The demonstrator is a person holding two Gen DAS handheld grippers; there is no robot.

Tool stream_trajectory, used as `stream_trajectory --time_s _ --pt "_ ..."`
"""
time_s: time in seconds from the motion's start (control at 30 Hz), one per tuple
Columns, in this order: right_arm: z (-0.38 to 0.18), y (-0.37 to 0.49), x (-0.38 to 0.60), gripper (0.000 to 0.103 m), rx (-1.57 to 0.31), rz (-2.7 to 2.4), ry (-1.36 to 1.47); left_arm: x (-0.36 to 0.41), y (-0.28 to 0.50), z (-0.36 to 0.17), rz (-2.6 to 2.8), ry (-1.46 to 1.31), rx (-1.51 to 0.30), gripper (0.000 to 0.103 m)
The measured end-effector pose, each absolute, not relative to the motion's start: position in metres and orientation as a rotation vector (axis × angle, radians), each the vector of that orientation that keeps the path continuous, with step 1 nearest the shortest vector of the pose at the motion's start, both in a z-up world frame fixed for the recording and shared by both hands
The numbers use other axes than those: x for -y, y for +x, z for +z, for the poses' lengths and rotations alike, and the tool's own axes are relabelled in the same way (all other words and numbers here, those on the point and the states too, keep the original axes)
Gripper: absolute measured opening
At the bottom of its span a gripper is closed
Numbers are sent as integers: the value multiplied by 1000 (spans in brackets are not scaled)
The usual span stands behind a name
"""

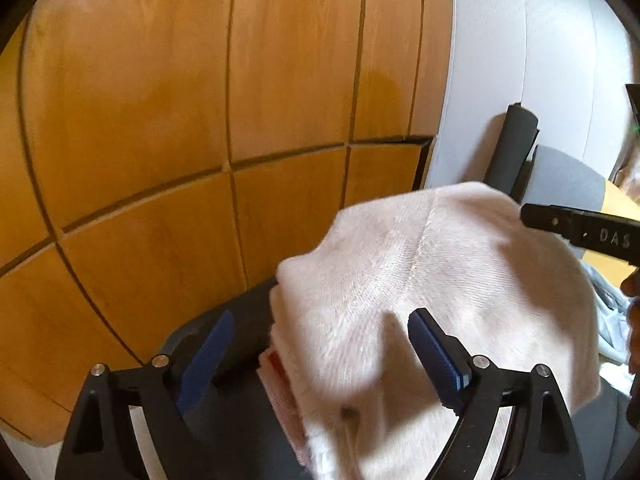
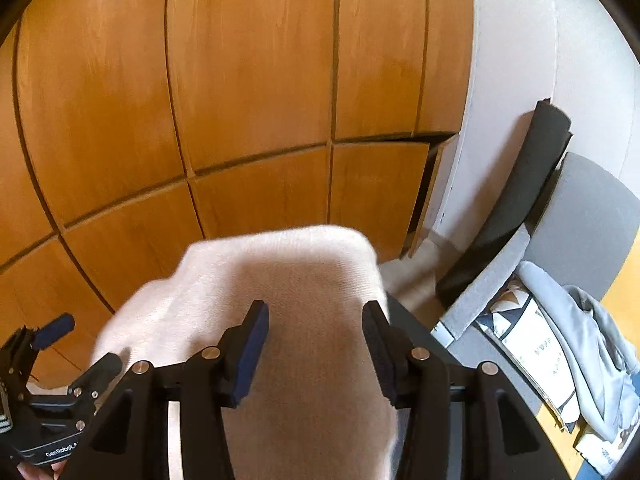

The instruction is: Fold clothes

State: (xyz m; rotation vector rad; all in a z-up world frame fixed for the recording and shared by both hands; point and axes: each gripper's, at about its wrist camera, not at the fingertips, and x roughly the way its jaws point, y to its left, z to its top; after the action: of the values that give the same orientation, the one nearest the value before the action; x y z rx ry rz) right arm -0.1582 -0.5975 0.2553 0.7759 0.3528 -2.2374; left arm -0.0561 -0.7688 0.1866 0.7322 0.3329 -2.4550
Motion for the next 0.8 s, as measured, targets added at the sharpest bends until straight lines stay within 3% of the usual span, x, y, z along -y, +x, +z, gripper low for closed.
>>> stream_trajectory --time_s 0.17,0.3,0.8 --pt "274 -135 562 50 -277 -2253 737 739 -12 201 -2471 604 -337 91" --pt "272 -105 512 50 -199 -2243 700 706 28 193 -2479 499 -382 103" --pt "126 21 392 50 -183 -2326 713 615 66 67 -2423 785 -546 103"
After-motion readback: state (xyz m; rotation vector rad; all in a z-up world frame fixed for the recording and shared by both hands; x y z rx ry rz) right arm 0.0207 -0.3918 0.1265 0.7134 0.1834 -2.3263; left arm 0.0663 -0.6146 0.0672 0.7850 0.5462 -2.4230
